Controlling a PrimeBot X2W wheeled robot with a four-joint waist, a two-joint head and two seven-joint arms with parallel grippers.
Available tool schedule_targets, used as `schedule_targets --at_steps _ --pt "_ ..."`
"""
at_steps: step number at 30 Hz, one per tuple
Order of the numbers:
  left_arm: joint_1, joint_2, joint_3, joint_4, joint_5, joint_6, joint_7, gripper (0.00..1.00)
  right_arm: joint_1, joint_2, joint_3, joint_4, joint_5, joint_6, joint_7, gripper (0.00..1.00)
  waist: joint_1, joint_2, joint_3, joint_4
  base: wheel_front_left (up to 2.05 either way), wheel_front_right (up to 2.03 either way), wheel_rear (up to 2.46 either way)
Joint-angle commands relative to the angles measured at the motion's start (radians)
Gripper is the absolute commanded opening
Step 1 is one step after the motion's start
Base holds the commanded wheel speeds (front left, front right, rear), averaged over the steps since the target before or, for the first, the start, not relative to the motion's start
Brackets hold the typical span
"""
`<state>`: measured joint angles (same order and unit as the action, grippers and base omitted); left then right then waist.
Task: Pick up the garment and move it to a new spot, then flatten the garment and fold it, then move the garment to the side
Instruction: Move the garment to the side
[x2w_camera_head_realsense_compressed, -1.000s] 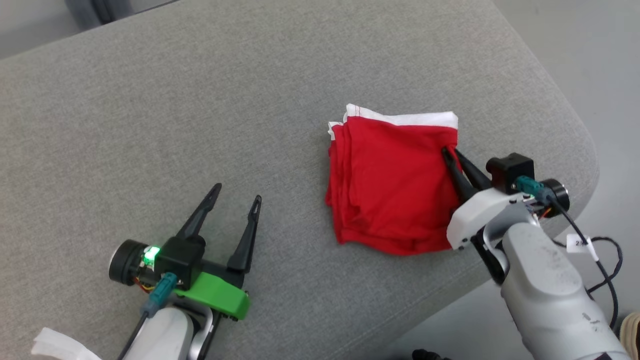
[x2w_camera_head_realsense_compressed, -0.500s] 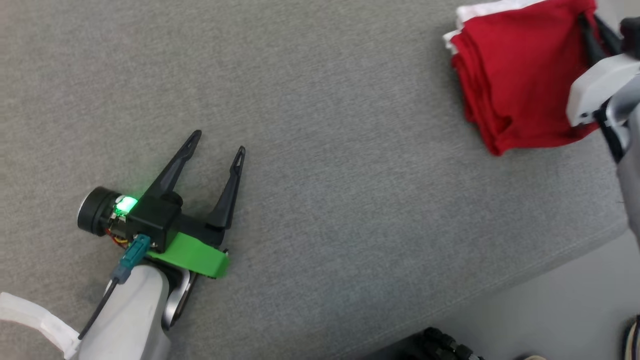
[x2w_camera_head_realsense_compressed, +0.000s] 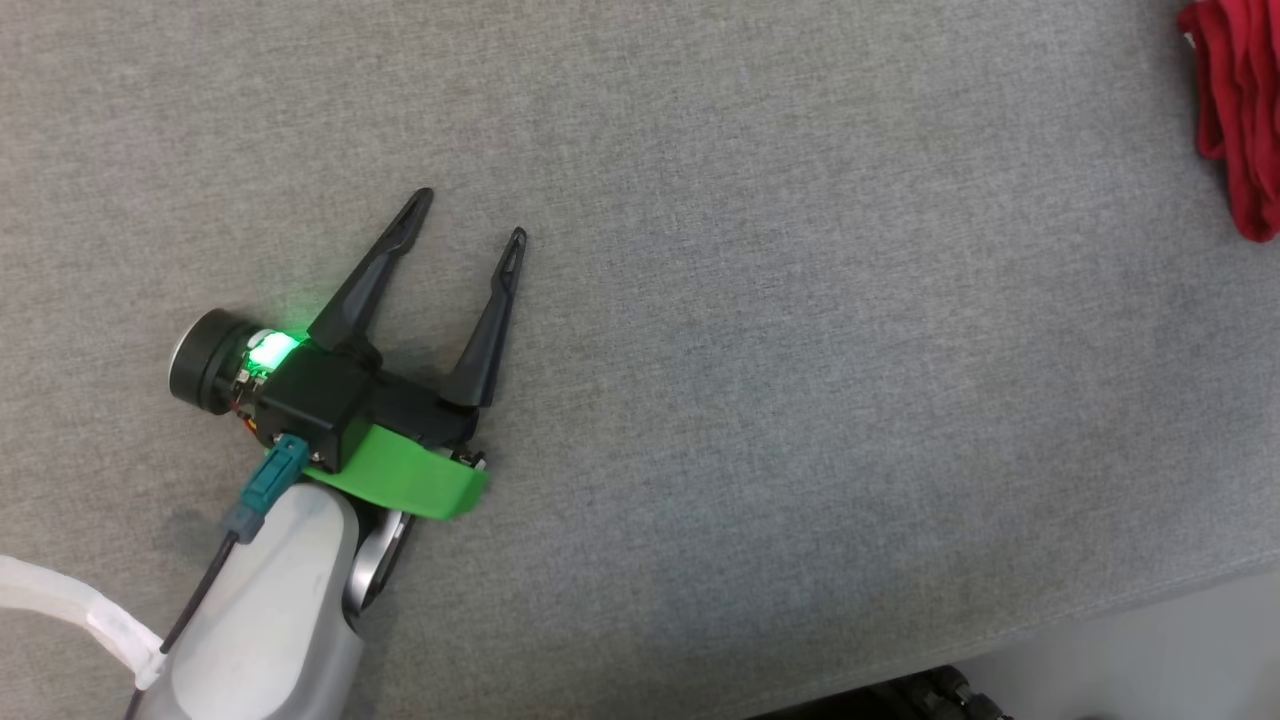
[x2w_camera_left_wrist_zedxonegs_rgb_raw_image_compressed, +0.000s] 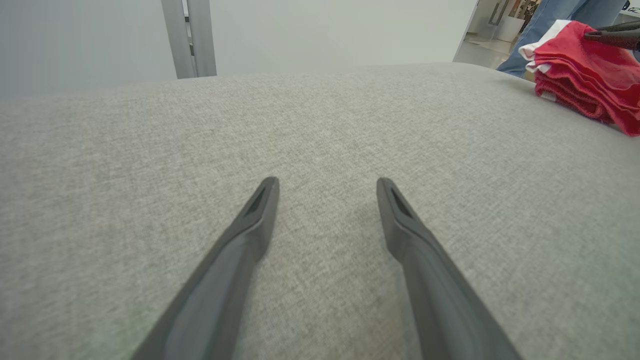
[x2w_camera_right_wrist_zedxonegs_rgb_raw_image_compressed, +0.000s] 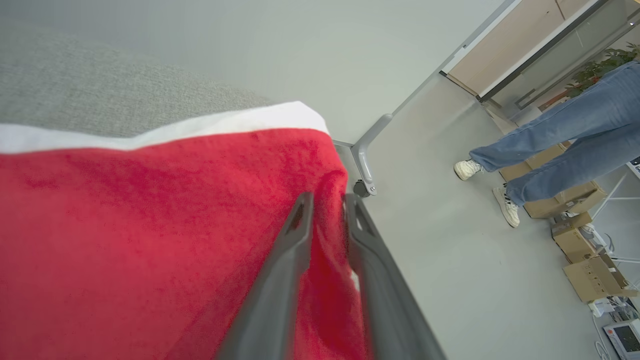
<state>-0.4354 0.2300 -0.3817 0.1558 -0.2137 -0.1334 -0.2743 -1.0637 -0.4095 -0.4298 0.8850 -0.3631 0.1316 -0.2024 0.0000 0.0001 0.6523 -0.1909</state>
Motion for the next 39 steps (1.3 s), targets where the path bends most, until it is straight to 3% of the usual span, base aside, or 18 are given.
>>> schedule_targets --at_steps 1,4,7,13,15,19,23,39 --pt "0.044 0.042 0.032 0.081 0.001 0.005 0.018 1.0 0.023 0.025 -0.031 -0.026 -0.029 -0.002 -0.007 1.0 0.0 -0.0001 -0.014 0.003 0.0 0.0 0.0" --pt "0.06 0.028 0.037 0.079 0.0 0.005 0.018 1.0 0.045 0.09 -0.108 -0.1 -0.087 -0.002 -0.02 1.0 0.0 -0.0001 -0.048 0.005 0.0 0.0 0.0" --pt "0.071 0.006 0.047 0.075 0.002 0.005 0.015 1.0 0.049 0.146 -0.123 -0.142 -0.103 -0.002 -0.044 1.0 0.0 -0.0001 -0.089 0.012 0.0 0.0 0.0" --pt "0.099 -0.037 0.106 0.083 0.011 0.004 0.011 1.0 0.07 0.258 0.014 -0.237 -0.002 -0.002 -0.063 1.0 0.0 -0.0001 -0.189 0.033 0.0 0.0 0.0" --pt "0.122 -0.061 0.138 0.091 0.018 0.004 0.01 1.0 0.161 0.29 0.125 -0.316 0.087 -0.002 -0.063 1.0 0.0 -0.0001 -0.25 0.058 0.0 0.0 0.0" --pt "0.161 -0.088 0.189 0.107 0.024 0.004 0.01 1.0 0.303 0.314 0.231 -0.4 0.221 -0.002 -0.063 1.0 0.0 -0.0001 -0.329 0.095 0.0 0.0 0.0" --pt "0.194 -0.109 0.231 0.118 0.03 0.004 0.01 1.0 0.432 0.334 0.273 -0.434 0.299 -0.002 -0.064 1.0 0.0 -0.0001 -0.385 0.125 0.0 0.0 0.0" --pt "0.342 -0.156 0.333 0.151 0.065 0.004 0.01 1.0 0.77 0.356 0.363 -0.506 0.441 -0.002 -0.064 1.0 0.0 -0.0001 -0.547 0.182 0.0 0.0 0.0"
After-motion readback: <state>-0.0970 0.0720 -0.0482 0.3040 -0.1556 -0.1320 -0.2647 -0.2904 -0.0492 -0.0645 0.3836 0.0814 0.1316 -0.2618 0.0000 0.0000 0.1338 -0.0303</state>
